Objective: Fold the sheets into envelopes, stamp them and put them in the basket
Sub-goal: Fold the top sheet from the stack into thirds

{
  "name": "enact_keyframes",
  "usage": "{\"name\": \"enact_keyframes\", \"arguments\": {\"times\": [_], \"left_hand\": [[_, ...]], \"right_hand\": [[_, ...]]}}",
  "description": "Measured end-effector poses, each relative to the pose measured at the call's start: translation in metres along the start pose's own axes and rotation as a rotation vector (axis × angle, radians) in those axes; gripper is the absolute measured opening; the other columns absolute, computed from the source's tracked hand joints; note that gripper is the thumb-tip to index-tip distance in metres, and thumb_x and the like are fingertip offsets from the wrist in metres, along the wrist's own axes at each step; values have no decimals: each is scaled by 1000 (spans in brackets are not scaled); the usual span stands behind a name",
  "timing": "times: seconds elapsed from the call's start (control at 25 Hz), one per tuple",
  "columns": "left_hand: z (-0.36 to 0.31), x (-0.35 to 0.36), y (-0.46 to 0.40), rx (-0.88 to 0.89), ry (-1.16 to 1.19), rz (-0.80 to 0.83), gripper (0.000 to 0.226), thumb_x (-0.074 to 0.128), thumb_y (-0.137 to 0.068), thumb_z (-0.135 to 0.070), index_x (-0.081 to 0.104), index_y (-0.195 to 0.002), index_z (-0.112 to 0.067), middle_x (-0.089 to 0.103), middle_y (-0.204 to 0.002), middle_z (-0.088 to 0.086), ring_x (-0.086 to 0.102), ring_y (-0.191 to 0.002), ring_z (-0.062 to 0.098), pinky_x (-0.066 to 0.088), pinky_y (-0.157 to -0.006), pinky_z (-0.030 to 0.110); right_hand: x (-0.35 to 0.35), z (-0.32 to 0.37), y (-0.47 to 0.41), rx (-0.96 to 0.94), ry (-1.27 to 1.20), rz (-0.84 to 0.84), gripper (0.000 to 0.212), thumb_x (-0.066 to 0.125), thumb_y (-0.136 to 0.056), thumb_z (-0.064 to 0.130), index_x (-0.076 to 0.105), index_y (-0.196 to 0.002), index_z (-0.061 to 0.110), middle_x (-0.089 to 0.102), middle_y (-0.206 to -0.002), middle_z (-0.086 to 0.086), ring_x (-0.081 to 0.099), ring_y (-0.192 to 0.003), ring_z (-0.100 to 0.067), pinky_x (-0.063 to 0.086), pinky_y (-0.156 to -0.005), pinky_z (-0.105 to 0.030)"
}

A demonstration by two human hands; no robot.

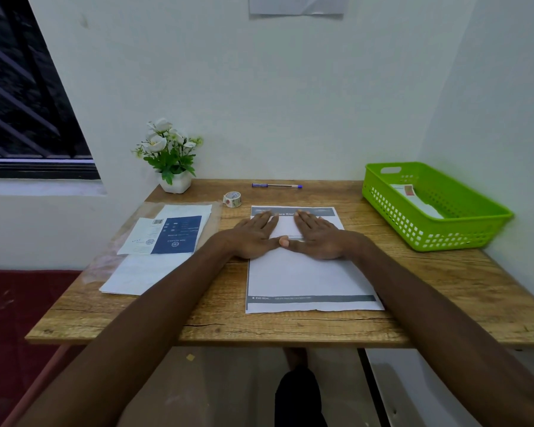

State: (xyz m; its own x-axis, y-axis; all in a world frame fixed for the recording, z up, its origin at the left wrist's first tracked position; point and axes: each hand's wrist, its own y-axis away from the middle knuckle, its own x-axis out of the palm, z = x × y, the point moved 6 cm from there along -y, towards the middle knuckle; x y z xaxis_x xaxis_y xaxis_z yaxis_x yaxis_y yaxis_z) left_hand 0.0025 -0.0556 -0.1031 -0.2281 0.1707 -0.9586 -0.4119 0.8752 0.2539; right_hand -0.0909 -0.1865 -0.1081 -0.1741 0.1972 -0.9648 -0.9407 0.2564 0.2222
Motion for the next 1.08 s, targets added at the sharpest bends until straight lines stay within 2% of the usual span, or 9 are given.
{"name": "enact_keyframes", "arguments": {"times": [0.16,0.24,0.44,0.68,0.84,0.96,1.08], "left_hand": [[3,1,-1,-67,8,9,84,17,-102,-67,-15,-161,-16,-21,-169,4,-17,-157,19,-7,-125,40],[6,1,-2,-104,25,11,88,17,-101,-70,-14,-161,-13,-20,-169,5,-17,-157,19,-6,-126,40],[11,3,-2,-154,46,16,94,16,-98,-74,-16,-160,-11,-21,-169,6,-17,-157,21,-4,-127,42],[7,5,6,-184,66,-43,97,19,-97,-75,-11,-161,-8,-17,-169,13,-12,-158,28,-1,-128,46],[-1,-3,22,-160,123,-133,95,26,-100,-70,-7,-161,-5,-9,-170,16,-7,-158,30,5,-128,47],[-6,-12,47,-123,148,-247,88,37,-101,-64,5,-163,-10,3,-171,12,3,-159,29,11,-126,45],[8,-13,89,-108,322,-393,69,55,-98,-57,37,-155,-23,34,-164,2,31,-150,24,29,-119,43]], "right_hand": [[-3,-13,1,50,-20,12,136,9,-60,103,-12,-160,14,-18,-169,-3,-14,-156,-17,-3,-125,-41],[-4,-22,0,87,-26,16,140,8,-55,105,-11,-161,15,-18,-169,-3,-13,-156,-18,-2,-126,-42],[-5,-37,1,170,-27,6,123,22,-75,96,-10,-161,15,-16,-170,-3,-13,-156,-20,-3,-125,-42],[-9,-35,4,177,-43,-12,122,30,-77,94,-6,-162,13,-11,-170,-4,-10,-157,-21,0,-125,-42],[-16,-26,10,166,-63,-52,123,36,-76,93,5,-161,10,2,-171,-6,4,-157,-25,12,-124,-44],[-25,-11,14,102,-62,-76,114,38,-82,87,16,-159,6,15,-168,-12,18,-153,-28,22,-123,-45],[-31,24,25,22,26,-101,106,46,-90,76,9,-160,5,9,-169,-15,12,-155,-30,19,-123,-45]]}}
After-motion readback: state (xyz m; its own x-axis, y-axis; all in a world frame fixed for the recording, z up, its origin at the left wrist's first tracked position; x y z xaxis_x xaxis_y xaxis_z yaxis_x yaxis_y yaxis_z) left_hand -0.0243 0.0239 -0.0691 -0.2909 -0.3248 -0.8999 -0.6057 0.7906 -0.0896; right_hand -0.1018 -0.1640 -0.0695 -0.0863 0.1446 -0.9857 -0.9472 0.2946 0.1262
